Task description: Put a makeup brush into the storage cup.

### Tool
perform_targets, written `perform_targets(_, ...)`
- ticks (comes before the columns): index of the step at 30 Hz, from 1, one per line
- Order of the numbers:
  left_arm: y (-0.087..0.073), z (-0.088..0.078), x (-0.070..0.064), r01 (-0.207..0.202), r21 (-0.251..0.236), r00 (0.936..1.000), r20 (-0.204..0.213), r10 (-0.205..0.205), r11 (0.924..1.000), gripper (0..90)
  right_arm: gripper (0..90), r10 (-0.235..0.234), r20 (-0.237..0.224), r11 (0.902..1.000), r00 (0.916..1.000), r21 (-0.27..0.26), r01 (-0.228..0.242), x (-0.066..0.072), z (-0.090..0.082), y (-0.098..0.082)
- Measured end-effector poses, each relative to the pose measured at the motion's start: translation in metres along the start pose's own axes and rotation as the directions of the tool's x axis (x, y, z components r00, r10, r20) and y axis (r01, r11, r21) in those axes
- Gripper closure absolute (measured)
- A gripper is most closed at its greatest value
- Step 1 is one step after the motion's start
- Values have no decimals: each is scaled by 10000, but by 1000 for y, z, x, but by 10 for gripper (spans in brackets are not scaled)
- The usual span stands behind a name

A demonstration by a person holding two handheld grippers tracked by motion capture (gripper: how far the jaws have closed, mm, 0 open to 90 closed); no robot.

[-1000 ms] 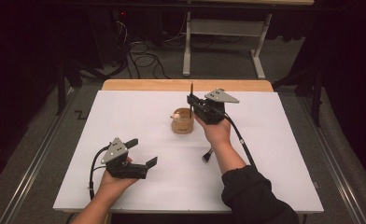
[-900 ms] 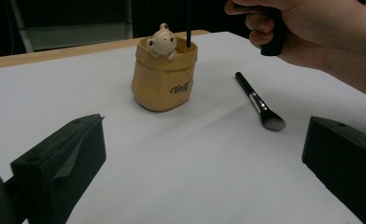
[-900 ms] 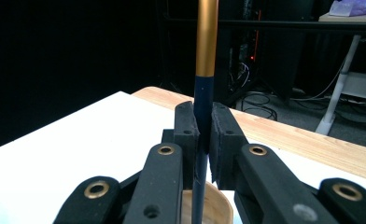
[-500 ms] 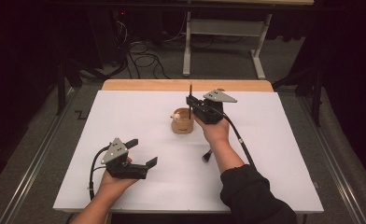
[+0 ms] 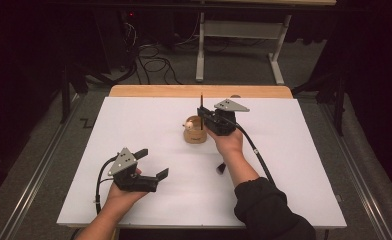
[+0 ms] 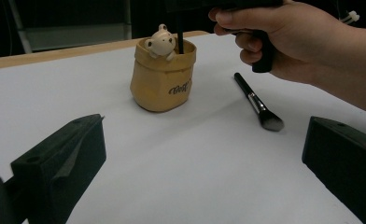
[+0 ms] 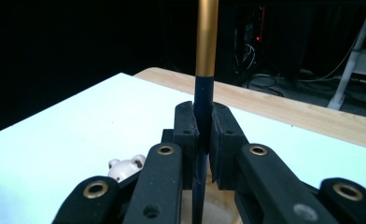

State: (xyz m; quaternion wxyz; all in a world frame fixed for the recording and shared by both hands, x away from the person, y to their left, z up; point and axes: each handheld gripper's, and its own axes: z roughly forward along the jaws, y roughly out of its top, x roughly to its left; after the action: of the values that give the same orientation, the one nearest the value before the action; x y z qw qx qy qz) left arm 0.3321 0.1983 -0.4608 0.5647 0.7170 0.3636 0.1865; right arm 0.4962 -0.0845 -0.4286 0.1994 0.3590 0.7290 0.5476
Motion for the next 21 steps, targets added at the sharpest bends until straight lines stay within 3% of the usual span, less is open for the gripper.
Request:
perform_targets(14,0,1,-1,-22,26,10000,14,22,10000,5,831,36,28,9991,10000,430,-37,-3,0,-8)
perform_targets(21,0,1,-1,-29,23,10000,5,29,10000,6,418,316,16,9986,9995,426,-316,-8,-4,-5)
